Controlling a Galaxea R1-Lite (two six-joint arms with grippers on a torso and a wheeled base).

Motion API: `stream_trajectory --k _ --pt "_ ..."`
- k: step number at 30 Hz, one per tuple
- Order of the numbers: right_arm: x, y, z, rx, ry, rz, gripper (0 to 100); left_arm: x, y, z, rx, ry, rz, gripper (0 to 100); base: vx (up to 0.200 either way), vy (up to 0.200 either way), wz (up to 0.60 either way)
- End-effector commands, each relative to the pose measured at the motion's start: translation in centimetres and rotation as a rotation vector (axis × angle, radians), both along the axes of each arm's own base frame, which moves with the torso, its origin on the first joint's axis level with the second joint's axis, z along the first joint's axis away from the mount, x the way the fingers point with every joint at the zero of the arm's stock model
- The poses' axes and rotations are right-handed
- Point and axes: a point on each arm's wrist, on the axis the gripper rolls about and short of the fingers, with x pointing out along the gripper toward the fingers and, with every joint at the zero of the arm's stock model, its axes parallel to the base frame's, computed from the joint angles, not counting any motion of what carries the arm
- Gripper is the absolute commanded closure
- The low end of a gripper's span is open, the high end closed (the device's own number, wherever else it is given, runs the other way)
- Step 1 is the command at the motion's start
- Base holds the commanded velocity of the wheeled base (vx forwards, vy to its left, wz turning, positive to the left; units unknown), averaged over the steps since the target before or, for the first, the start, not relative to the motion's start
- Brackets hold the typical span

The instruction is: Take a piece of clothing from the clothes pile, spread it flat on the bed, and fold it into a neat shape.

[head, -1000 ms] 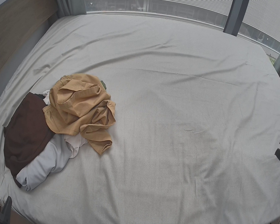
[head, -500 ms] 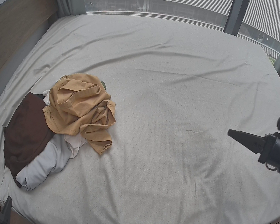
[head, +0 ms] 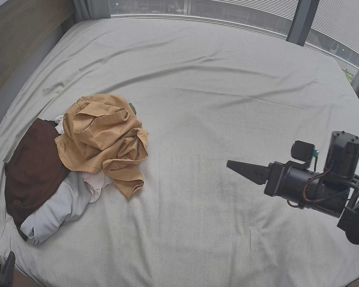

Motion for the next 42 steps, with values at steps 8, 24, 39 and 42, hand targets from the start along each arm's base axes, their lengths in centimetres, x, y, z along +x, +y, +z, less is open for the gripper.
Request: stream_trajectory --k 8,24,39,42 --pt "3.7 6.2 -4.3 -0.052 0.069 0.066 0 0.0 0.0 -0.5 0.000 0.001 0.000 0 0.000 0.000 0.00" --pt "4.9 10.6 -7.4 -0.078 0.084 0.115 0 0.0 0.0 -0.5 -0.002 0.001 0.000 0 0.000 0.000 0.00" --pt "6.6 14.1 -9.9 -0.074 0.074 0.151 0 0.0 0.0 -0.5 -0.003 0.001 0.002 0 0.000 0.000 0.00" --pt "6.9 15.1 -10.0 -0.071 0.068 0.161 0 0.0 0.0 -0.5 -0.003 0.001 0.002 0 0.000 0.000 0.00"
